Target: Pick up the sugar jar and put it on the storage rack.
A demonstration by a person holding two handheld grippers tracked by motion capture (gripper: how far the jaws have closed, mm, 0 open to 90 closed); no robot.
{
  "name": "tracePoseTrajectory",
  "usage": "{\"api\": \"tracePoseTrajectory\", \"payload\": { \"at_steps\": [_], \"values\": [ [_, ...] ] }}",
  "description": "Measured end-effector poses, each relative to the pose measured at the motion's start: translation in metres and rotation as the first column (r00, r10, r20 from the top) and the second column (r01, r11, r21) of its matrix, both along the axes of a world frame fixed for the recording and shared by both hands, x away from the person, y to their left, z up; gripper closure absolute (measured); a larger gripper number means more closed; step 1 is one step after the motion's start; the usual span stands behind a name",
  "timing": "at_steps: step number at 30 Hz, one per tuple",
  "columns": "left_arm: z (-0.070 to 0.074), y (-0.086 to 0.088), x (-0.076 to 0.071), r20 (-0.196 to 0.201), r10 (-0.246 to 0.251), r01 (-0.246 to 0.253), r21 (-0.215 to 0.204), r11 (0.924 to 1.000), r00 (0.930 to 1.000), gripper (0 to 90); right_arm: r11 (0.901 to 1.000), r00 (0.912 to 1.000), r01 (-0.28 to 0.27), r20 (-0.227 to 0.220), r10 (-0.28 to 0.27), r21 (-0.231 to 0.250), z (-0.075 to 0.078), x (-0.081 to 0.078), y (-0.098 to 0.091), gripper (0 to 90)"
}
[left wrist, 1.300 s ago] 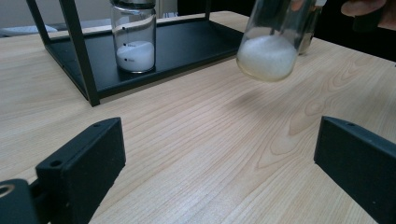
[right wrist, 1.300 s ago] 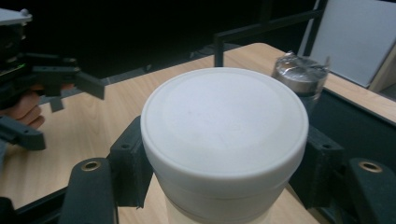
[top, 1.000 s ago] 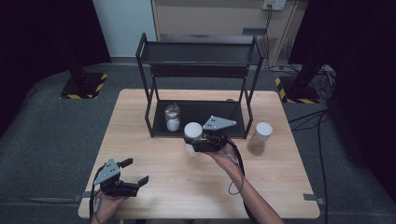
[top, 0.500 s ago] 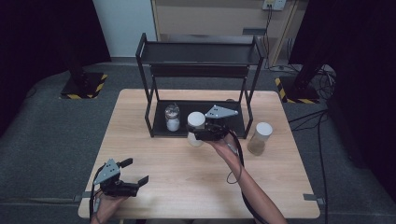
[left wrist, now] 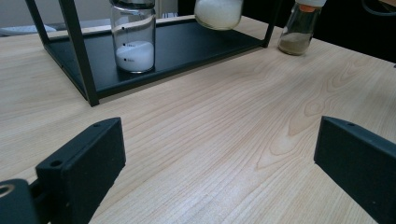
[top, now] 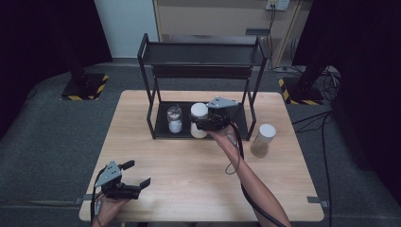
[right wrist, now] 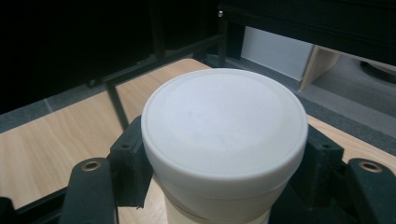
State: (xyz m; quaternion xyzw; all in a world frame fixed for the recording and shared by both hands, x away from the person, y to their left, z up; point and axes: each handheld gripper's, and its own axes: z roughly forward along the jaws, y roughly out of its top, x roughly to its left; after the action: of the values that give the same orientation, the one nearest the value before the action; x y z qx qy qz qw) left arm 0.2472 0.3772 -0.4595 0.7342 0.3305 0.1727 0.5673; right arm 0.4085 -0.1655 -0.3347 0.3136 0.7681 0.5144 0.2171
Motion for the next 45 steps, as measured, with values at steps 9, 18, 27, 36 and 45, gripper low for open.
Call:
{"api": "tracePoseTrajectory", "payload": {
  "at_steps": [9,18,27,36,45],
  "values": [
    [0.0,0.0,0.001,0.001,-0.006,0.006,-0.001,1.0,1.0,1.0,0.9989,0.9989,0.047,-0.003,-0.047,0.007,-0.006,0.014,0.004,33.5],
    [0.0,0.0,0.001,0.002,-0.009,0.009,0.0,1.0,1.0,1.0,0.9963,0.9963,0.086,-0.003,-0.086,0.002,-0.015,0.025,0.009,33.5],
    [0.0,0.0,0.001,0.003,-0.01,0.01,-0.001,0.9999,0.9999,1.0,0.9928,0.9929,0.119,-0.003,-0.119,-0.008,-0.022,0.029,0.012,33.6],
    [-0.001,0.0,0.001,0.001,-0.012,0.012,-0.003,0.9999,0.9999,1.0,0.989,0.989,0.148,-0.009,-0.148,-0.01,-0.032,0.034,0.013,33.6],
    [-0.001,0.0,0.002,0.0,-0.014,0.014,-0.001,0.9999,0.9999,1.0,0.986,0.9859,0.165,-0.023,-0.165,-0.025,-0.042,0.039,0.015,33.6]
  ]
}}
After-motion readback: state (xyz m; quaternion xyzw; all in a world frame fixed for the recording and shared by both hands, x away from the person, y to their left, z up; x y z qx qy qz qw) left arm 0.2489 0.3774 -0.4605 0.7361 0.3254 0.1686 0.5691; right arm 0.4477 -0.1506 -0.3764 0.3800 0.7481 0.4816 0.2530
